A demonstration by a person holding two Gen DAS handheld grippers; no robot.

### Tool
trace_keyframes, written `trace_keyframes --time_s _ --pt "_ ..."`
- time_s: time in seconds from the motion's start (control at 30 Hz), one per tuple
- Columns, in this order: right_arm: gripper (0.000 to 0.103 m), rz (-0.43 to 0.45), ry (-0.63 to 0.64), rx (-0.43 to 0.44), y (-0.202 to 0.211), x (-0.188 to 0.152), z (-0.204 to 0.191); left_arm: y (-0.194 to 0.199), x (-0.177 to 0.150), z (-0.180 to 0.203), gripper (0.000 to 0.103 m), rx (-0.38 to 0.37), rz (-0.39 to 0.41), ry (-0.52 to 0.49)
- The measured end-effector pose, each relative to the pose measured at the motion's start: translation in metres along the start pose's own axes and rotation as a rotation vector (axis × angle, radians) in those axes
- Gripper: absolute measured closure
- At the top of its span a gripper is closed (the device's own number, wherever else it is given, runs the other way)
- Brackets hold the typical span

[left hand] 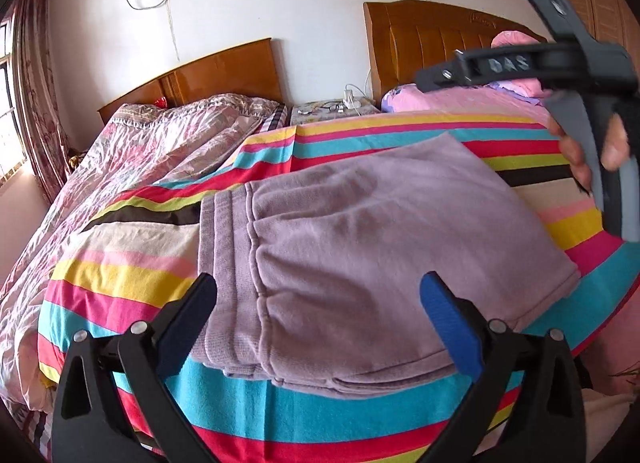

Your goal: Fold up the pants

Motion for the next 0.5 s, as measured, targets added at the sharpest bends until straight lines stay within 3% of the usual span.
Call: trace_keyframes --time_s 0.17,0.3,0.37,0.5 --pt "0.011 0.048 -0.017 -0.048 0.091 -0.096 0.015 0.002 0.007 0.019 0.001 -0.025 -0.017 0.034" --pt "0.011 0.001 -0.101 -0.079 0.121 -0.157 0.018 0.010 0.003 0.031 0.001 0.119 0.032 0.036" --pt "0.011 -0.001 -0.115 -0.106 0.126 -0.173 0.018 0.016 0.001 0.038 0.001 0.176 0.047 0.030" --pt "0.011 -0.007 -0.174 -0.126 0.124 -0.177 0.025 0.029 -0.004 0.049 0.001 0.180 0.091 0.028"
Point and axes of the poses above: each gripper's, at about its wrist camera, not at the fingertips, and y roughly against the way its jaws point, z to its right, x to its top, the point moved 4 cm from there along -y, roughly the way its jaws point, and after that the axes turned 14 degrees about -x, right-handed, at the moved point
